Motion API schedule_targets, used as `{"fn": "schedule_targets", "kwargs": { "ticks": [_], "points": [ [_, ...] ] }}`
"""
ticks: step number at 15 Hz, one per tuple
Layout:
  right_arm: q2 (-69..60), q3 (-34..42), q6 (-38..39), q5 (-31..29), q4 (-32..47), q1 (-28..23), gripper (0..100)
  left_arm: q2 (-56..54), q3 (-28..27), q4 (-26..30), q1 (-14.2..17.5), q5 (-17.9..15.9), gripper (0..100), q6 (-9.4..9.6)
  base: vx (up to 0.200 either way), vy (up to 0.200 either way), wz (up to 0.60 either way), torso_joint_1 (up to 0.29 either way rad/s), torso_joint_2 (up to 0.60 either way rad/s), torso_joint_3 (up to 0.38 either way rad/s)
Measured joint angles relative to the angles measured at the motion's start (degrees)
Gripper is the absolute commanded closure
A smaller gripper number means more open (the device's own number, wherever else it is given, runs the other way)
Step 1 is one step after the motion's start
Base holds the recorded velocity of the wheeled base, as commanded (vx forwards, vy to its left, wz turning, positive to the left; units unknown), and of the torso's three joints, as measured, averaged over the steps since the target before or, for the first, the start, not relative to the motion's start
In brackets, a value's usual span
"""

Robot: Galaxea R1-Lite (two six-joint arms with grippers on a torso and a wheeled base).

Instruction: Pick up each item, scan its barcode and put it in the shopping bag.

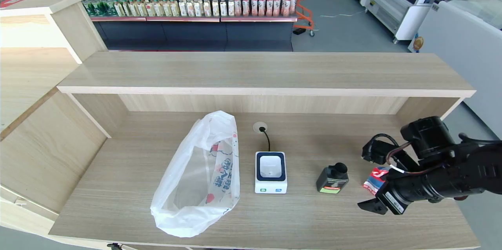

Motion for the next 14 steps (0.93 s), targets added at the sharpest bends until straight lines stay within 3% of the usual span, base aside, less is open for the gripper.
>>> {"fn": "schedule_targets", "kwargs": {
  "ticks": [6,14],
  "points": [
    [8.8,-2.4,-0.4,0.1,-6.7,3.9,0,0.0,0.0,0.0,0.0,0.0,0,0.00,0.000,0.000,0.00,0.000,0.00,0.000],
    [16.3,-5.4,-5.8,0.1,-15.6,4.8,0,0.0,0.0,0.0,0.0,0.0,0,0.02,0.000,0.000,0.00,0.000,0.00,0.000]
  ]
}}
